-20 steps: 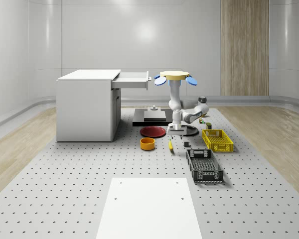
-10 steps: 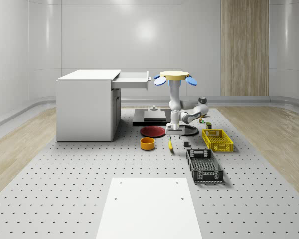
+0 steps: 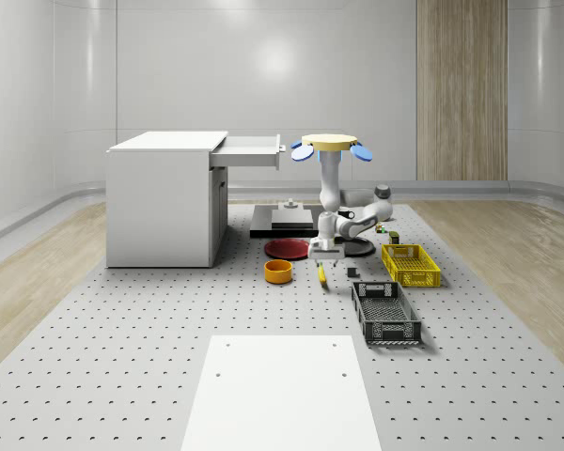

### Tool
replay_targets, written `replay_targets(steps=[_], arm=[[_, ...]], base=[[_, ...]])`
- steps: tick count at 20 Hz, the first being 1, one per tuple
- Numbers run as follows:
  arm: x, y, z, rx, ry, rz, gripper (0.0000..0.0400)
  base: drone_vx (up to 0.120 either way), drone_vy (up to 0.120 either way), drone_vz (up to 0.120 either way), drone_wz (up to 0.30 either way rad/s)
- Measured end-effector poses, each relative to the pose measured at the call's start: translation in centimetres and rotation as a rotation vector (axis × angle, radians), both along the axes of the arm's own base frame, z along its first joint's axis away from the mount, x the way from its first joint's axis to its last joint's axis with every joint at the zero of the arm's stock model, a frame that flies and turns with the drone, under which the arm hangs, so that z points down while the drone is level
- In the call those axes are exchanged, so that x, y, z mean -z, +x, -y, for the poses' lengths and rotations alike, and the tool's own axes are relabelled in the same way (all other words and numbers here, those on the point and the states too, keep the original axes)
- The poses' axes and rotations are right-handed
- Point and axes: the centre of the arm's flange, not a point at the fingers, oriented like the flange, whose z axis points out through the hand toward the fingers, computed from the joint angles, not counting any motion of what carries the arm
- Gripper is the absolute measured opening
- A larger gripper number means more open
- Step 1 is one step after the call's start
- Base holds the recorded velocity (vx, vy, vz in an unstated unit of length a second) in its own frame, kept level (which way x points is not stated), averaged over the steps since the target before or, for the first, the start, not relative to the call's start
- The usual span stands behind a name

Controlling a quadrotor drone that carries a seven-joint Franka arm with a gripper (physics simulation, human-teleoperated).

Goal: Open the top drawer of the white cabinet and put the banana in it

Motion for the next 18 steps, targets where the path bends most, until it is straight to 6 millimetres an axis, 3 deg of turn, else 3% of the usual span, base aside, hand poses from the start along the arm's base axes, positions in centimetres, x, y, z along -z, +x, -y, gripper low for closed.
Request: replay_targets(steps=[18], arm=[[-5.5, 0.0, -1.9, 0.000, 0.000, 0.000, 0.0400]], base=[[0.000, 0.000, 0.000, 0.000]])
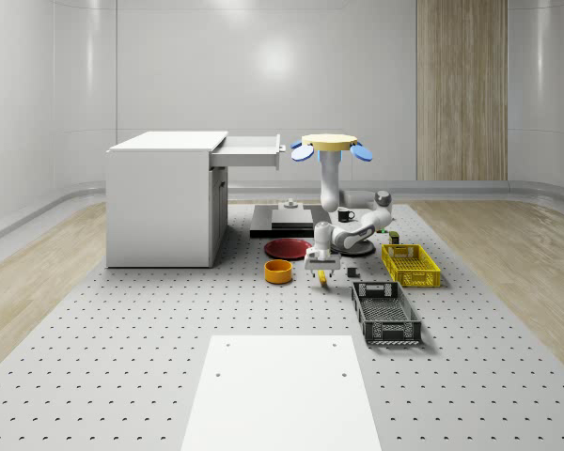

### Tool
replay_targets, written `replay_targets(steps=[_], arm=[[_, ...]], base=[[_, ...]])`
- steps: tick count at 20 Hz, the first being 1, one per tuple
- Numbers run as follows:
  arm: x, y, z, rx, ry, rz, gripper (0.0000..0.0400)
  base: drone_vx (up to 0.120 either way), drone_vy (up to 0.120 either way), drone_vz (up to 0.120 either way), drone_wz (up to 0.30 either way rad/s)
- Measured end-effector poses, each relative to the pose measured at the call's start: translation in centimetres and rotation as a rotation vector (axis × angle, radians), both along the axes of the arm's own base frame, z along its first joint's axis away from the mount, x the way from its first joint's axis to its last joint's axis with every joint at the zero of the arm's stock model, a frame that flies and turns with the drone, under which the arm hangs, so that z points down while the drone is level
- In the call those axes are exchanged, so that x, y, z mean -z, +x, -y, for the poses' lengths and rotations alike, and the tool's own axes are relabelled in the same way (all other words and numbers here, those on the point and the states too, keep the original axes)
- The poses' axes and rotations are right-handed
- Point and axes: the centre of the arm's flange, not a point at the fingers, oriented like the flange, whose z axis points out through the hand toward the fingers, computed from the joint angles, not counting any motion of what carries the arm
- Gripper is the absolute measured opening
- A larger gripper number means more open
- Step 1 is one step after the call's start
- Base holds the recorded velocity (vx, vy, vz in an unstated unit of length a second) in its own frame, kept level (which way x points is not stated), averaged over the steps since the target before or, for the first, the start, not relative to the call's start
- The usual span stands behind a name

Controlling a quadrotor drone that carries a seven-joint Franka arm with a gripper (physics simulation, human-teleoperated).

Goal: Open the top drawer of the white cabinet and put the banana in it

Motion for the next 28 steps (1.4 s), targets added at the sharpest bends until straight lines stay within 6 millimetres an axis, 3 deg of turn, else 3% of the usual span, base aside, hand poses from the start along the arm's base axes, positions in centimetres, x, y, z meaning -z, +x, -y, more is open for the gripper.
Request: replay_targets(steps=[12, 15, 18, 23, 28], arm=[[-1.6, 0.0, -0.1, 0.000, 0.000, 0.000, 0.0400], [-1.8, 0.0, -0.1, 0.000, 0.000, 0.000, 0.0268], [-1.8, 0.0, -0.1, 0.000, 0.000, 0.000, 0.0206], [-1.7, 0.0, -0.1, 0.012, -0.002, 0.001, 0.0190], [-0.2, 0.0, -0.1, 0.018, -0.004, 0.002, 0.0190]], base=[[0.000, 0.000, 0.000, 0.000], [0.000, 0.000, 0.000, 0.000], [0.000, 0.000, 0.000, 0.000], [0.000, 0.000, 0.000, 0.000], [0.000, 0.000, 0.000, 0.000]])
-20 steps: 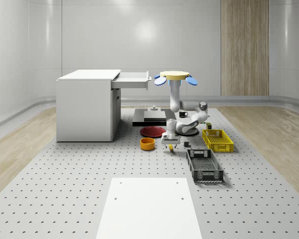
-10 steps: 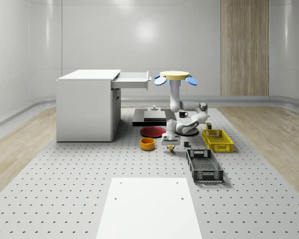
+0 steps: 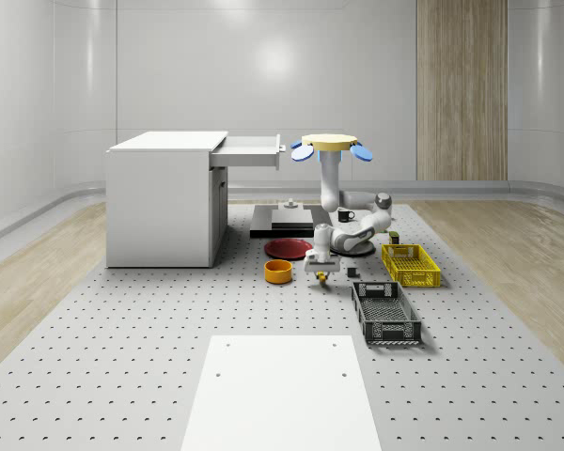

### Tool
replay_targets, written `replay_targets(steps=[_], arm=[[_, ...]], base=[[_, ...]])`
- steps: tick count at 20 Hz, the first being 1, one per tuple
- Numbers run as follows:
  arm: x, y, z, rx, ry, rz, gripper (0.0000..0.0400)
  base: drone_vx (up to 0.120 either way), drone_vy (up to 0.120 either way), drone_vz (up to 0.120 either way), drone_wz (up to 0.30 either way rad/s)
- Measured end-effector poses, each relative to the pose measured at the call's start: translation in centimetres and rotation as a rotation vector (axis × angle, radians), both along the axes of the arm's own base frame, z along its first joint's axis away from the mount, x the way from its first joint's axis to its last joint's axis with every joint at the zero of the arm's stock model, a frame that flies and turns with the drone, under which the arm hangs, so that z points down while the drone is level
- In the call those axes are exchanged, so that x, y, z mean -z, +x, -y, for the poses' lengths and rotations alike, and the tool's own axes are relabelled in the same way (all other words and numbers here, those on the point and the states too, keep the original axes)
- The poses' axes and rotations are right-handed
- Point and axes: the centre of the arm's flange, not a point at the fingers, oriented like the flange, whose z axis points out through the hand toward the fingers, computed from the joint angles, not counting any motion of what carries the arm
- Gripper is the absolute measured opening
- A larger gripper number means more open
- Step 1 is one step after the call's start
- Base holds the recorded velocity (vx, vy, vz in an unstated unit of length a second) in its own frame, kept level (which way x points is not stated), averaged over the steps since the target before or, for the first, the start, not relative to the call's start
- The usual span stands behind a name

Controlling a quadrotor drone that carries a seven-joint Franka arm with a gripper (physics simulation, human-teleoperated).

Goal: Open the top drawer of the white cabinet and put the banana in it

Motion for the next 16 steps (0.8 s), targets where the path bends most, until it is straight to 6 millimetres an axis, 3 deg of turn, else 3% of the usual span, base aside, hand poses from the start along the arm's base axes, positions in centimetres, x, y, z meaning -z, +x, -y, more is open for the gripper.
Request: replay_targets(steps=[3, 7, 16], arm=[[1.3, 0.0, 0.0, 0.001, -0.001, 0.000, 0.0193], [3.0, 0.0, 0.0, -0.005, -0.001, 0.000, 0.0193], [4.5, 0.0, 0.0, -0.009, -0.002, 0.000, 0.0193]], base=[[0.000, 0.000, 0.013, 0.000], [0.000, 0.000, 0.120, 0.000], [-0.116, 0.000, 0.120, 0.000]])
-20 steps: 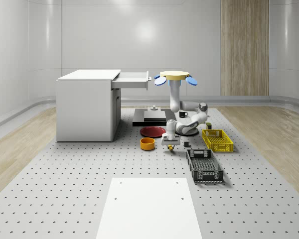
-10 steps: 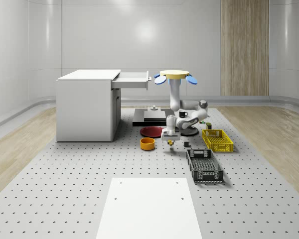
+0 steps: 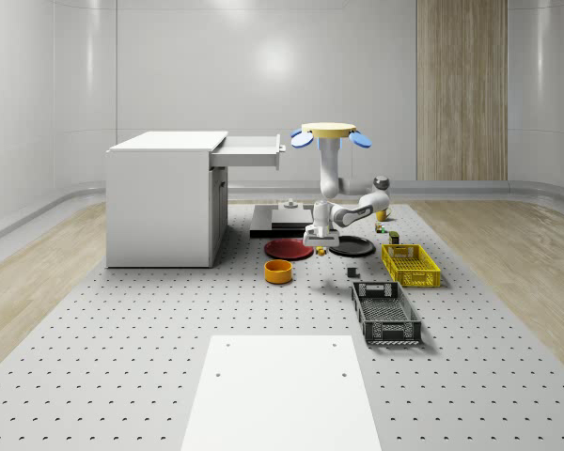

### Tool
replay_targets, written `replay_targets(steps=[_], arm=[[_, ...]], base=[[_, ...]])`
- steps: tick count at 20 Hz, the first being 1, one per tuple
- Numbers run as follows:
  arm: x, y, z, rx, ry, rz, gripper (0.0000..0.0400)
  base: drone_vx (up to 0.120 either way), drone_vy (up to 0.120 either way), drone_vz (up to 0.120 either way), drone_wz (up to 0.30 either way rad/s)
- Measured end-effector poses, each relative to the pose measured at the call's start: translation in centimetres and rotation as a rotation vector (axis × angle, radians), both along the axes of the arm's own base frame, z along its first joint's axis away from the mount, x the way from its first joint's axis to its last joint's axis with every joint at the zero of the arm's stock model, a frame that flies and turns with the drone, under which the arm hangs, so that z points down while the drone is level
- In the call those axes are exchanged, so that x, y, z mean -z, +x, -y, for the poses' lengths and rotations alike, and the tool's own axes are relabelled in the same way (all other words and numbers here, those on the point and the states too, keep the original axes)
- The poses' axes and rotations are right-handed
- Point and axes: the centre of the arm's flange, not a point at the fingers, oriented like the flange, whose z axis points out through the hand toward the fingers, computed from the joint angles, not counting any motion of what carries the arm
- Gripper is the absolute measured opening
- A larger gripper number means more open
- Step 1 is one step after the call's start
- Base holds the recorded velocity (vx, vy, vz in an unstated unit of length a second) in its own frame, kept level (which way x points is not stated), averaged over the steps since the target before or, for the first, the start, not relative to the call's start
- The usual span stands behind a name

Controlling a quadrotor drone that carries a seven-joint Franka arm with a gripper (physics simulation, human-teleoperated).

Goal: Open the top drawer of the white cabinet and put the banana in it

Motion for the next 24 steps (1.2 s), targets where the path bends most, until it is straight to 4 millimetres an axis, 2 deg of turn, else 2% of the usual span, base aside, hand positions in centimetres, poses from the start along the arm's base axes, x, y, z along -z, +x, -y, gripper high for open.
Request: replay_targets(steps=[24], arm=[[0.25, 0.00, 0.01, -0.001, 0.000, 0.000, 0.0193]], base=[[-0.120, 0.000, 0.120, 0.000]])
